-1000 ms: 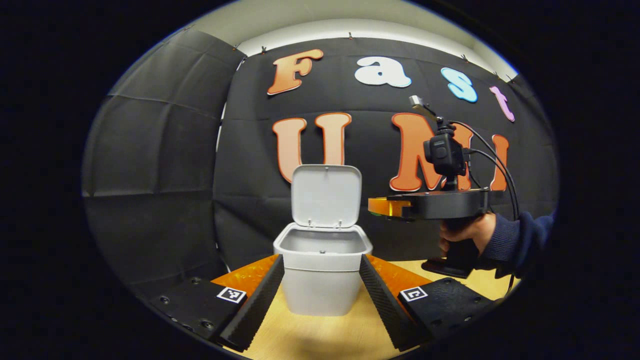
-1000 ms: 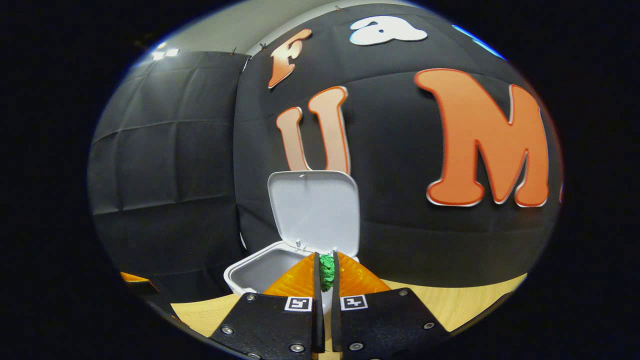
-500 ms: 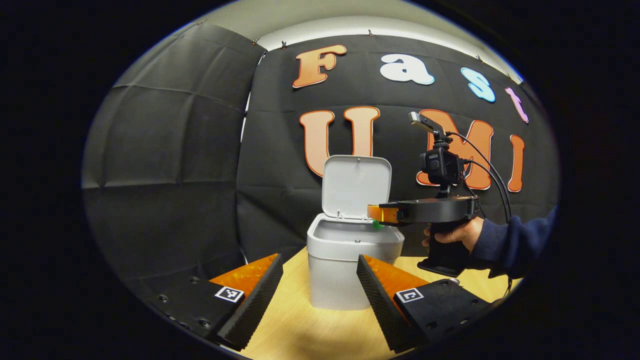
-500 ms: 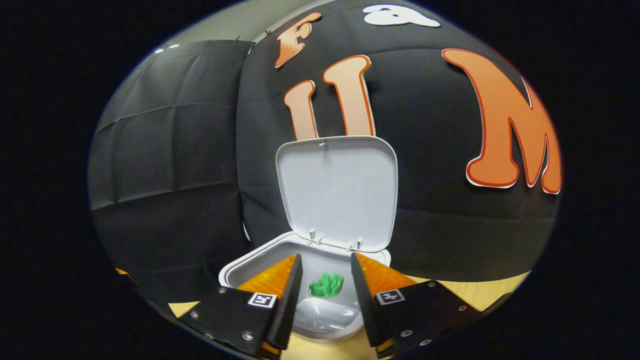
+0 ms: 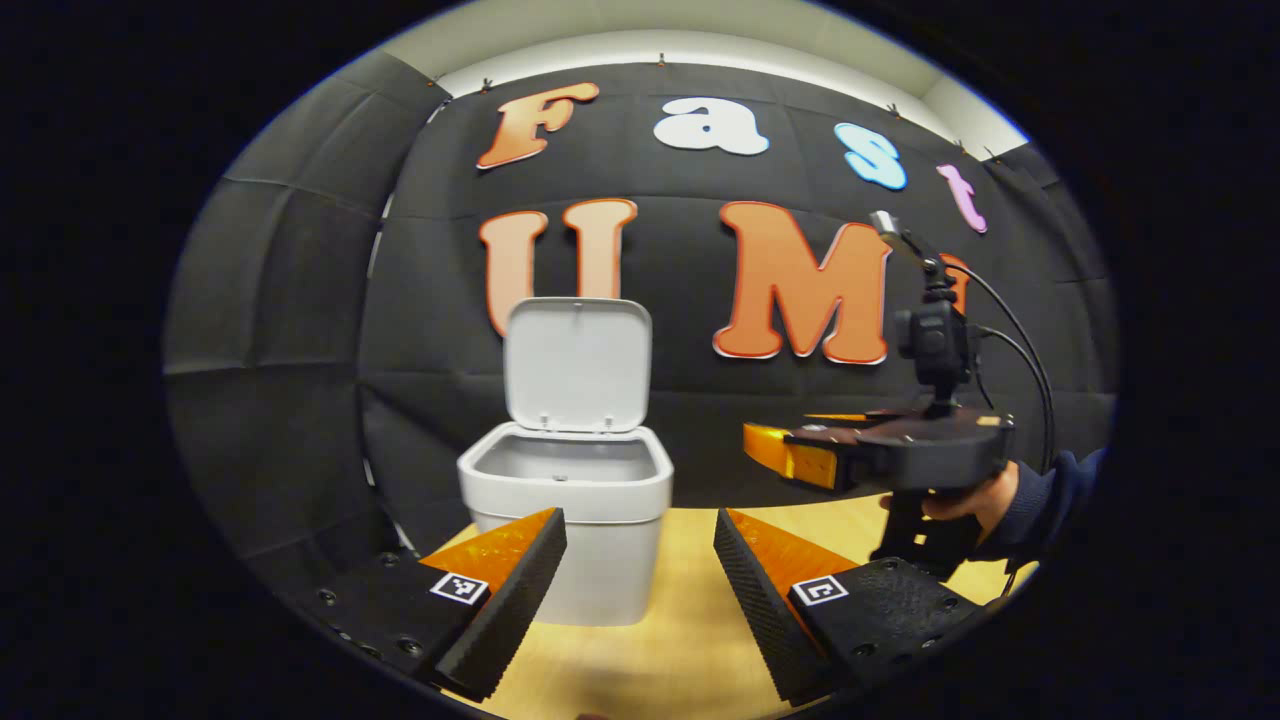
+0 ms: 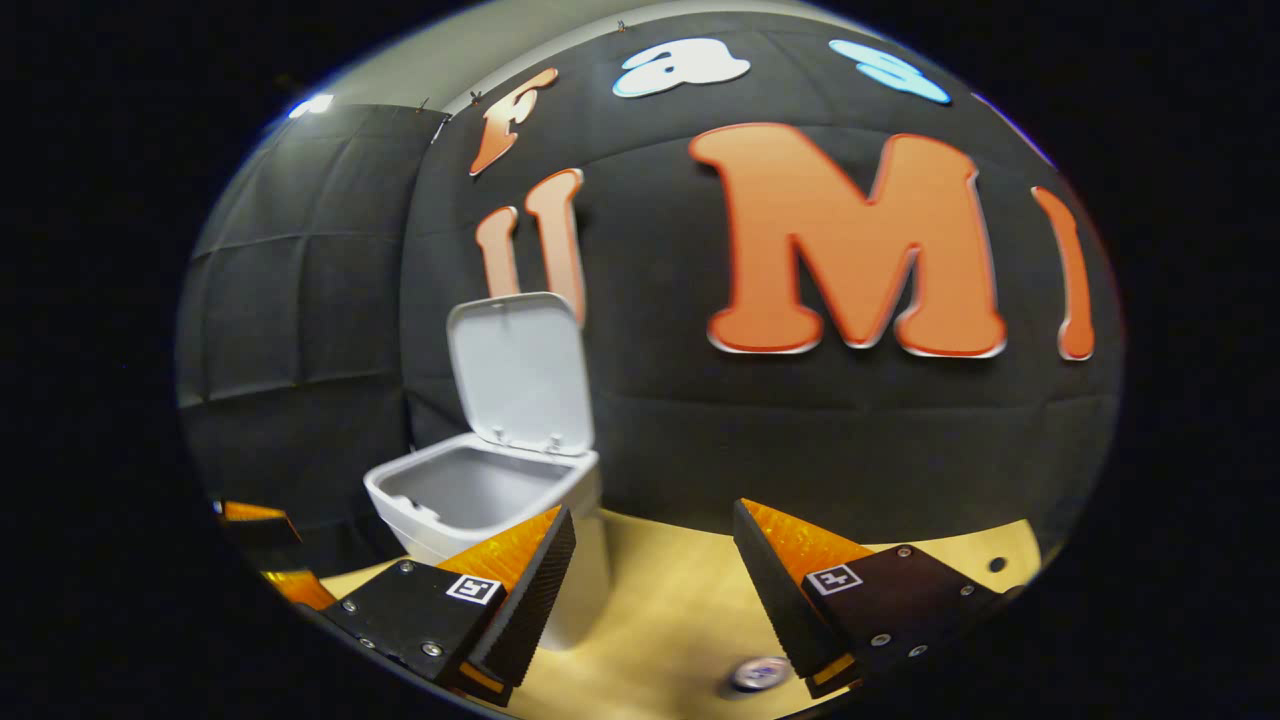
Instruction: Press the lid of the desktop garbage bin to open it, pick up the crumpled paper on the desktop and throw it into the bin, then pick up the pop can on the desktop and drop it into the bin, and finally close the garbage bin lid.
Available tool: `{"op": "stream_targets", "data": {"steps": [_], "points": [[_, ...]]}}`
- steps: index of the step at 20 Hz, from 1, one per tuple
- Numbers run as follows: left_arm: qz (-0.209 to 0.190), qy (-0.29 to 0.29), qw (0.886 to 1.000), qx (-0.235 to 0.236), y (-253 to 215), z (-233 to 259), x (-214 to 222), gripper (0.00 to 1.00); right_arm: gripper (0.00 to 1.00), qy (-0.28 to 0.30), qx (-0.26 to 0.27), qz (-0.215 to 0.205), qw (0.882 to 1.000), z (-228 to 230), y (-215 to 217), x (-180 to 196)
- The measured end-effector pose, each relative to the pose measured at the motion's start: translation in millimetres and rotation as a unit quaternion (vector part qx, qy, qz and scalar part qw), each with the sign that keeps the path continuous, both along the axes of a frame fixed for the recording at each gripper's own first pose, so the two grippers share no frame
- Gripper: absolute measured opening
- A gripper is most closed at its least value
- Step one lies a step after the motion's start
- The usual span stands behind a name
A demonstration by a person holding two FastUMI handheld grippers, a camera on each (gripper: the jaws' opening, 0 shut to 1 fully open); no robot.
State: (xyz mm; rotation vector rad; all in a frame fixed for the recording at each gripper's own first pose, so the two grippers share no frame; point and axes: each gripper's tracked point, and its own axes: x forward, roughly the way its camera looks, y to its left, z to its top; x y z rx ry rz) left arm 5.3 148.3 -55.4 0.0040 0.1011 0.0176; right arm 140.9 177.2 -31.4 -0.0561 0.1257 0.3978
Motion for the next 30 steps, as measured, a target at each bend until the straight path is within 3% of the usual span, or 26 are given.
{"op": "stream_targets", "data": {"steps": [4,10,15,19,21,25,30], "points": [[-0.060,0.022,0.998,0.009,-54,-26,13,0.94,0.95,0.018,-0.004,-0.093,0.995,-17,-113,-31],[-0.134,0.074,0.988,0.022,-125,-83,34,0.95,0.95,0.013,0.004,-0.195,0.981,-18,-210,-89],[-0.173,0.165,0.969,0.058,-174,-178,57,0.96,0.95,0.026,0.007,-0.233,0.972,-35,-224,-116],[-0.169,0.229,0.956,0.076,-194,-240,90,0.99,0.95,0.020,-0.003,-0.255,0.967,-27,-242,-134],[-0.154,0.246,0.952,0.095,-193,-259,106,0.99,0.95,0.017,-0.003,-0.271,0.962,-23,-253,-142],[-0.172,0.258,0.943,0.124,-207,-291,128,0.98,0.95,0.020,-0.005,-0.300,0.954,-22,-271,-153],[-0.168,0.274,0.940,0.116,-213,-311,148,0.98,0.95,0.021,-0.018,-0.313,0.949,-25,-276,-160]]}}
